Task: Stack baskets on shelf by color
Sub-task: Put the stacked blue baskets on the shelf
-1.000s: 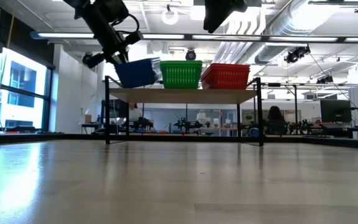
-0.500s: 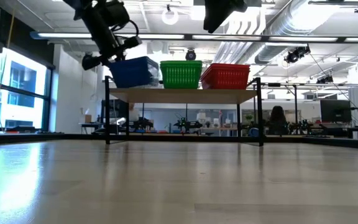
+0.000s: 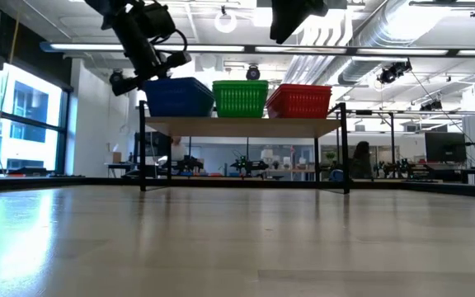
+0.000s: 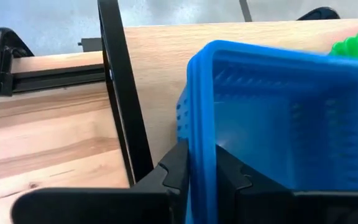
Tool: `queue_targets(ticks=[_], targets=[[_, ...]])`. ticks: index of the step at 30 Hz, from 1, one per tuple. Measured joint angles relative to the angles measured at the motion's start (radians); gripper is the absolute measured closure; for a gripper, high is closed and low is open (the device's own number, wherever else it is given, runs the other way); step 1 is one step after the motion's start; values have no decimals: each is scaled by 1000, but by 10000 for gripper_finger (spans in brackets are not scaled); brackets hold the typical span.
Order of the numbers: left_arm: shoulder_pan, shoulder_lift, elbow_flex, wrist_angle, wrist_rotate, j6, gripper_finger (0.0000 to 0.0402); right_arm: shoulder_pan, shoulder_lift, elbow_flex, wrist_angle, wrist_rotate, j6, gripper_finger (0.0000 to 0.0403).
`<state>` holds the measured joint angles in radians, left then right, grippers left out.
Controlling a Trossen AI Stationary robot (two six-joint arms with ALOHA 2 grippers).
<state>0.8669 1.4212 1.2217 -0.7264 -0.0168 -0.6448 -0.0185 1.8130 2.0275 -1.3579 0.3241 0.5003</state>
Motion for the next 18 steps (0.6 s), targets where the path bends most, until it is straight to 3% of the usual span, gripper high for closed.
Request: queue_targets(ticks=[18], targets=[[4,-28,-1,67,39,50,304,0,0,0,0,1,0,319]])
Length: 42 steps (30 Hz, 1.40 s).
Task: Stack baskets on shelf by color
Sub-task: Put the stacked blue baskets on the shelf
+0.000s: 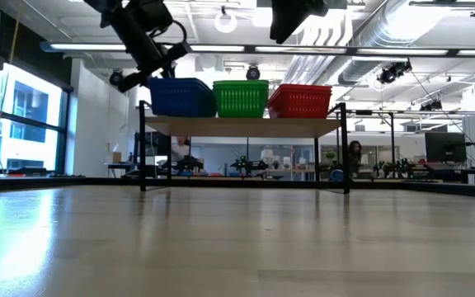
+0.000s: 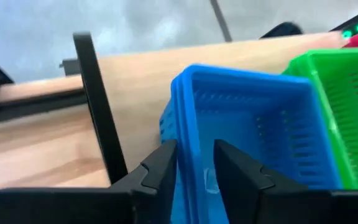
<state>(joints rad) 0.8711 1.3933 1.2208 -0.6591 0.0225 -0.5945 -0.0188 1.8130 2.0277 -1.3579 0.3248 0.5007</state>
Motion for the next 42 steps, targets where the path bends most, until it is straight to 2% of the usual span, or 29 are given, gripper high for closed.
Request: queue_targets(ticks=[11,17,27,34,39,42], targets=[[0,-40,0,19,0,50,289,0,0,0,0,-1,26,319],[1,-43,0,9,17,143,289,0,0,0,0,-5,42,319],[32,-155,0,2,-54,306,289,0,0,0,0,-6,42,319],[25,-256,1,-154,-152,457,289,2,0,0,-51,-5,79,319],[4,-256,1,-308,-167,473,289,5,0,0,-69,37,107,319],[-12,-231,1,-338,-186,501,289,-4,0,0,-69,51,109,319]])
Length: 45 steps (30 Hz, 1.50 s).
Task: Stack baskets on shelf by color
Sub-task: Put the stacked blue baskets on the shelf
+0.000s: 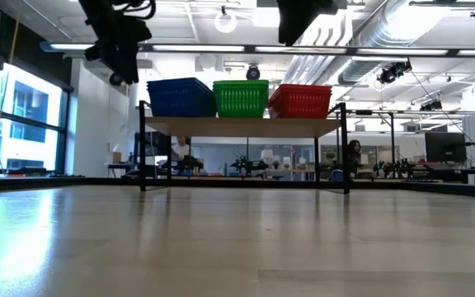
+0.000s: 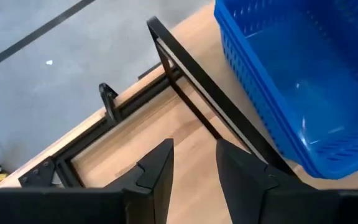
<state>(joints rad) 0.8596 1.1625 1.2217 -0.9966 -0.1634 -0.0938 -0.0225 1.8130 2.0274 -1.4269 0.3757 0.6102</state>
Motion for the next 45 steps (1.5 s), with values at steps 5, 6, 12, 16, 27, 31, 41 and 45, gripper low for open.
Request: queue_targets(ticks=[5,6,12,16,27,31,41,45], targets=[[-33,38,0,-1,-6,-3,289,-31,0,0,0,-1,2,319],[-41,44,0,-1,-5,-1,289,-36,0,0,0,-1,3,319],[-75,85,0,-2,-28,-7,289,-58,0,0,0,-11,3,319],[-96,104,-1,-2,-23,-18,289,-78,0,0,0,-12,3,319],[-146,106,-1,-1,-26,-35,289,-158,0,0,-73,-76,69,319],[-168,105,-1,2,-25,-37,289,-179,3,0,-111,-78,99,319],[-213,106,-1,7,-27,-53,289,-206,33,-52,-115,-95,103,319],[-217,106,-1,12,-23,-63,289,-222,34,-85,-102,-104,108,319]])
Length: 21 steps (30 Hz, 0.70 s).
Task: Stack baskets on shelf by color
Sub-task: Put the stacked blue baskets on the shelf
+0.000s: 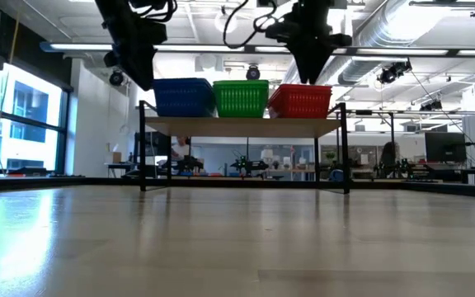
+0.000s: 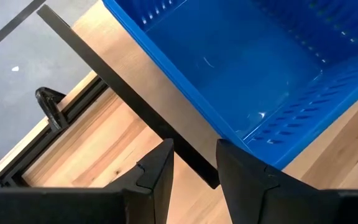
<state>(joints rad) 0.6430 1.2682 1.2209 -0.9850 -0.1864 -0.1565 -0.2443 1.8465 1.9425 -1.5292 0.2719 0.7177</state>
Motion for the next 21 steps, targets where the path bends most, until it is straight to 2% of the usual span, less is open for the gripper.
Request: queue_targets(ticks=[13,18,21], targets=[[-37,0,0,23,-10,-8,289,-37,20,-13,79,16,-46,319],[-37,-4,0,18,-18,16,289,-28,17,-13,23,19,-45,319],[-36,-14,0,17,-28,29,289,-11,12,-13,-26,56,-37,319]])
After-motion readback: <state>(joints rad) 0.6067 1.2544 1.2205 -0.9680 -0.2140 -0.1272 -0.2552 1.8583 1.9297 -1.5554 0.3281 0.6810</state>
